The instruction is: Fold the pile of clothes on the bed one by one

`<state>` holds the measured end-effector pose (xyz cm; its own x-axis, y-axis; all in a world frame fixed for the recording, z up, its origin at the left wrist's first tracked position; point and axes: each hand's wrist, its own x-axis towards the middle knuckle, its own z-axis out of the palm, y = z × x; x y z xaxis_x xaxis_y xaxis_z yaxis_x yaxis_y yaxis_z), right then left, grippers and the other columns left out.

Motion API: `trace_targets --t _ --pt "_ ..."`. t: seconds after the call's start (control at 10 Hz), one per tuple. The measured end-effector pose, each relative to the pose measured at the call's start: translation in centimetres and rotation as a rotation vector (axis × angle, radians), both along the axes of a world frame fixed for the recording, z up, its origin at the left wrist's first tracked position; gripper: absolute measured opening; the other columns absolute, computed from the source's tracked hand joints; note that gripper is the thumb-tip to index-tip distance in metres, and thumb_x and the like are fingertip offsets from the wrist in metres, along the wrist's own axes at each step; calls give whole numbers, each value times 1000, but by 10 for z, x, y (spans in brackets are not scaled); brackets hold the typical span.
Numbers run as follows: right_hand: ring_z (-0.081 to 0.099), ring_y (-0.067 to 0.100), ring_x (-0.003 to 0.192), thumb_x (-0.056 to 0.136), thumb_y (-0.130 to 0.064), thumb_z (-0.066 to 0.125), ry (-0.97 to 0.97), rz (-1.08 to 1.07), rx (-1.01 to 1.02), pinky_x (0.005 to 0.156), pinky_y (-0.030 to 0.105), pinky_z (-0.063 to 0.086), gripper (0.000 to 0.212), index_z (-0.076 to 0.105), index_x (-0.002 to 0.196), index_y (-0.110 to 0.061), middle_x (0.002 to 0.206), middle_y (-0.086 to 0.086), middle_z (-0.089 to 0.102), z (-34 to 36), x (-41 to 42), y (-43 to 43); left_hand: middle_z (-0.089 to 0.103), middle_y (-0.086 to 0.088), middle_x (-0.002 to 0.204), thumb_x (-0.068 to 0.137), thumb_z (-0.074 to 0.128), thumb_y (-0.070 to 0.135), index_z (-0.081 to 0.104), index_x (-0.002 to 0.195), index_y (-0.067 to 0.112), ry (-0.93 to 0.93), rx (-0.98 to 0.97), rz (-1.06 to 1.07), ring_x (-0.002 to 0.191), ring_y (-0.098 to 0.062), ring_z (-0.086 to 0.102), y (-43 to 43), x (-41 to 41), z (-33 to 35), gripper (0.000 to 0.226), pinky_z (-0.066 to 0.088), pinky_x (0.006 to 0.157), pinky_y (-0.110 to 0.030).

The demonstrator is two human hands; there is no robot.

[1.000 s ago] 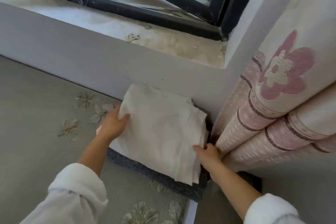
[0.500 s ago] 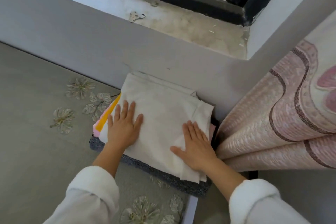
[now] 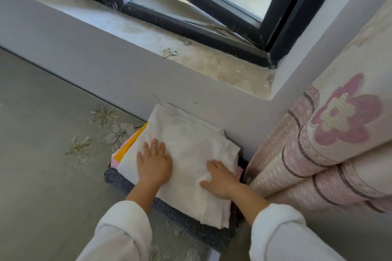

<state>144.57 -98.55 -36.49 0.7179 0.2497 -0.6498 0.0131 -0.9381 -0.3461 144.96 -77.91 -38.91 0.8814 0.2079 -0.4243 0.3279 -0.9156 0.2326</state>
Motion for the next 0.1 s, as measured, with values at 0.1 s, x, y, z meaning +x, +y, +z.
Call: trace_targets --t 0.1 --pt "14 20 145 95 -42 49 -113 -144 186 114 34 19 74 10 153 -18 160 2 11 26 -1 -3 -12 -4 160 101 18 41 1 153 24 -30 -78 9 146 -28 -13 -20 -28 5 57 -2 117 -46"
